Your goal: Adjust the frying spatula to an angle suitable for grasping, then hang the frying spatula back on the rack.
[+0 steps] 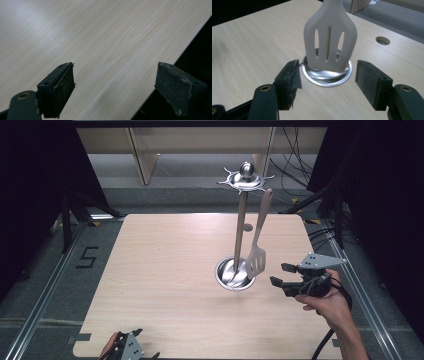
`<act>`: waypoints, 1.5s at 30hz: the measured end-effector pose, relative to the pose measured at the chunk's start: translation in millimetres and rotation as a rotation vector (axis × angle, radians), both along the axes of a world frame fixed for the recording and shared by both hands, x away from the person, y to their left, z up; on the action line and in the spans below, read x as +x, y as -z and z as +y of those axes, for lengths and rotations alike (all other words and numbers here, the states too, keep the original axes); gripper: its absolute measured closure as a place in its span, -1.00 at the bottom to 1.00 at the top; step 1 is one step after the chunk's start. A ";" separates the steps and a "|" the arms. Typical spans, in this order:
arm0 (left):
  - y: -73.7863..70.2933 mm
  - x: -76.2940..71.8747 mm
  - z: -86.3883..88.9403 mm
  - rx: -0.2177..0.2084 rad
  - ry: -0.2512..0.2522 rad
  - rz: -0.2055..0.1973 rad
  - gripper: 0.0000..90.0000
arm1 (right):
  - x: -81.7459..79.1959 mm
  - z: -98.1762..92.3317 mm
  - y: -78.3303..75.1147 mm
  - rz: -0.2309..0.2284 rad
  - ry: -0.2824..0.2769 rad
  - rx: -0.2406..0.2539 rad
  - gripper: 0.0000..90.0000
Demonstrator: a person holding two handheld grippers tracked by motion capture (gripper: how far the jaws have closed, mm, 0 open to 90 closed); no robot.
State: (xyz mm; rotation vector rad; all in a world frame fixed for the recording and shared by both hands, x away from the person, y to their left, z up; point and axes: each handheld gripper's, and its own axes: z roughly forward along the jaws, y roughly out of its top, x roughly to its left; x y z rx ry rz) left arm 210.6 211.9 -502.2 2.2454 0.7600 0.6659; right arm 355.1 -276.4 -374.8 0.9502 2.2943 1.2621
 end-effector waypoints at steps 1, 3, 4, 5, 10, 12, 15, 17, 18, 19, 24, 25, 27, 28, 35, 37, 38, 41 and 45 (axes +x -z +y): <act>-0.2 0.1 0.2 0.000 -0.002 0.000 -0.67 | -0.7 0.0 1.4 0.012 0.006 0.010 -0.17; -0.4 0.1 0.3 0.000 -0.002 0.002 -0.67 | -0.6 -2.8 4.9 0.019 0.003 0.002 -0.17; -1.6 0.0 1.5 0.015 0.011 0.009 -0.67 | -0.5 -2.8 7.1 0.014 0.008 0.005 -0.17; -2.0 0.1 1.8 0.017 0.010 0.010 -0.67 | -1.7 -2.3 8.7 0.027 0.012 0.012 -0.18; -0.1 0.7 1.2 -0.017 -0.015 -0.001 -0.67 | -3.6 0.6 16.3 0.040 -0.004 0.001 -0.18; -0.2 0.4 0.6 -0.023 -0.016 -0.004 -0.67 | -4.3 2.7 19.2 0.049 -0.008 -0.001 -0.19; -1.6 0.8 1.5 -0.004 -0.011 -0.003 -0.67 | -4.3 4.1 22.5 0.045 -0.015 -0.011 -0.19; -3.1 0.8 3.2 0.019 0.008 0.012 -0.67 | -5.5 5.2 24.7 0.044 -0.010 -0.002 -0.19; -3.0 1.1 3.2 0.018 0.008 0.011 -0.67 | -5.2 4.6 25.6 0.042 -0.020 -0.014 -0.19; -3.0 1.1 3.2 0.018 0.008 0.011 -0.67 | -5.2 4.6 25.6 0.042 -0.020 -0.014 -0.19; -3.3 1.6 3.0 0.021 0.006 0.007 -0.67 | -7.0 3.1 34.0 0.055 -0.013 -0.015 -0.20; -2.5 1.8 2.7 0.018 0.004 0.013 -0.67 | -8.2 2.9 35.0 0.080 -0.013 -0.016 -0.20; -2.0 2.0 2.6 0.018 0.005 0.008 -0.67 | -8.2 1.9 37.9 0.075 -0.013 -0.018 -0.20; -1.9 1.9 2.2 0.018 0.004 0.010 -0.67 | -9.1 2.0 40.2 0.079 -0.004 -0.017 -0.20; -1.8 1.1 1.9 0.000 0.005 0.010 -0.67 | -14.7 1.0 49.5 0.118 -0.005 -0.022 -0.20; -1.1 0.6 1.4 -0.019 -0.006 0.004 -0.67 | -16.1 -0.2 52.2 0.122 -0.008 -0.029 -0.20; -1.2 0.2 1.7 -0.023 -0.007 0.002 -0.67 | -15.2 -1.5 53.2 0.101 -0.018 -0.041 -0.20; -2.0 -0.5 3.1 -0.010 -0.003 -0.001 -0.67 | -17.1 -2.1 56.3 0.120 -0.021 -0.042 -0.20; -1.9 0.1 2.0 -0.022 -0.018 -0.008 -0.67 | -21.7 -0.8 59.4 0.147 -0.005 -0.028 -0.20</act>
